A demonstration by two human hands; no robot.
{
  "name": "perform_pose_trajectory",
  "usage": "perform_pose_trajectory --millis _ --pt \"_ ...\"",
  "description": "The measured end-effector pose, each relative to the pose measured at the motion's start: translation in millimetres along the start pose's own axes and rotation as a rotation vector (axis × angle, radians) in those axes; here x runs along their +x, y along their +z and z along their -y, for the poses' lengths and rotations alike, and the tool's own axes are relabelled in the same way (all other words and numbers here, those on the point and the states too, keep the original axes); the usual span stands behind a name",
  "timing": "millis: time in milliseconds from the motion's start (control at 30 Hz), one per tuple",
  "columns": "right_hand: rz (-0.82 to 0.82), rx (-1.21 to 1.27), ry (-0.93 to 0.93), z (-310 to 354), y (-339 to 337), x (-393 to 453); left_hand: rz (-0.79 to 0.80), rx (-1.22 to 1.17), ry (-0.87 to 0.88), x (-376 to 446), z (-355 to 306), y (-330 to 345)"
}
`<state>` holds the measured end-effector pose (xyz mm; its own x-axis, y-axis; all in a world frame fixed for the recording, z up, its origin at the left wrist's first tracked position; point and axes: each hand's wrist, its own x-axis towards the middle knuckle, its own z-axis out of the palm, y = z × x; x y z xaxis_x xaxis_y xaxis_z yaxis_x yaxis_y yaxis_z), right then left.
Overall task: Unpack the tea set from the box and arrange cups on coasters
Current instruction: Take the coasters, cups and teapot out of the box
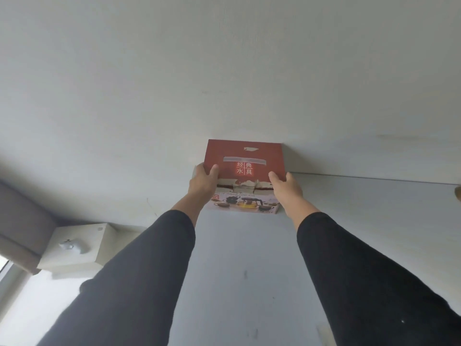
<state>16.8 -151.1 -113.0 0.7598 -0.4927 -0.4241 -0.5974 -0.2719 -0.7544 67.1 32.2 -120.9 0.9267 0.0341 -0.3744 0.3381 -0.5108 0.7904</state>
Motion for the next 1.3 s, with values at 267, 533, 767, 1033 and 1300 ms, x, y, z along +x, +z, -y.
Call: perform_pose_trajectory --millis 267,533,767,1033,1300 --pt "0.005 0.06 0.014 -7 -3 -23 0.102 -0.209 -0.064 -23 11 -4" --pt "0.034 0.082 0.01 -46 -10 -75 0.087 -0.281 -0.061 -84 39 0" --pt "0.072 -0.09 -0.072 -63 -21 -98 0.043 -0.182 -0.005 -115 56 1" --pt "-0.403 -0.415 -0.487 -81 21 -140 -0.087 -0.092 0.054 -135 55 4" --pt "-0.162 -0.302 -0.267 -77 43 -145 -0.046 -0.095 0.098 -126 65 -3"
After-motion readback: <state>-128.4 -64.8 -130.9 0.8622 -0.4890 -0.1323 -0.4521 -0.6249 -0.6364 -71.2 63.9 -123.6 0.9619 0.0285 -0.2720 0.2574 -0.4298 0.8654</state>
